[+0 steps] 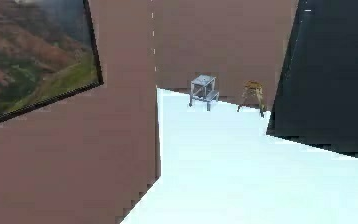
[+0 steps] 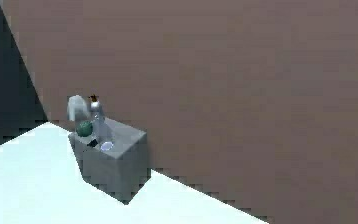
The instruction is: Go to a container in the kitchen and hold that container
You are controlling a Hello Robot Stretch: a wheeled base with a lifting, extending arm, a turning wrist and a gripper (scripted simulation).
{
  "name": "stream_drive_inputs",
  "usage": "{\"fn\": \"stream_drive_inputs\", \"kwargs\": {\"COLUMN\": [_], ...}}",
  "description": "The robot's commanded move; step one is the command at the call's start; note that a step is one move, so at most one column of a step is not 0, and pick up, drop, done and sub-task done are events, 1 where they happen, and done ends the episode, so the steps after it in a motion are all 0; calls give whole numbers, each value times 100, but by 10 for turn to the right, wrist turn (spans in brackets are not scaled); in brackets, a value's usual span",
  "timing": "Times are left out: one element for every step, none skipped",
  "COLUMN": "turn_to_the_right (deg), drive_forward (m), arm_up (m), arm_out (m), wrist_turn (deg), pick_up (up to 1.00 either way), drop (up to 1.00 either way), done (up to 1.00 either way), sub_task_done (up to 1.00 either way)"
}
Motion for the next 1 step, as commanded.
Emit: {"fn": "stream_drive_inputs", "kwargs": {"turn_to_the_right": [450], "drive_forward": [0], "arm_up": [0], "arm_out": [0], "wrist_turn": [0], "pick_up": [0], "drop": [0], "done": [0], "sub_task_done": [0]}}
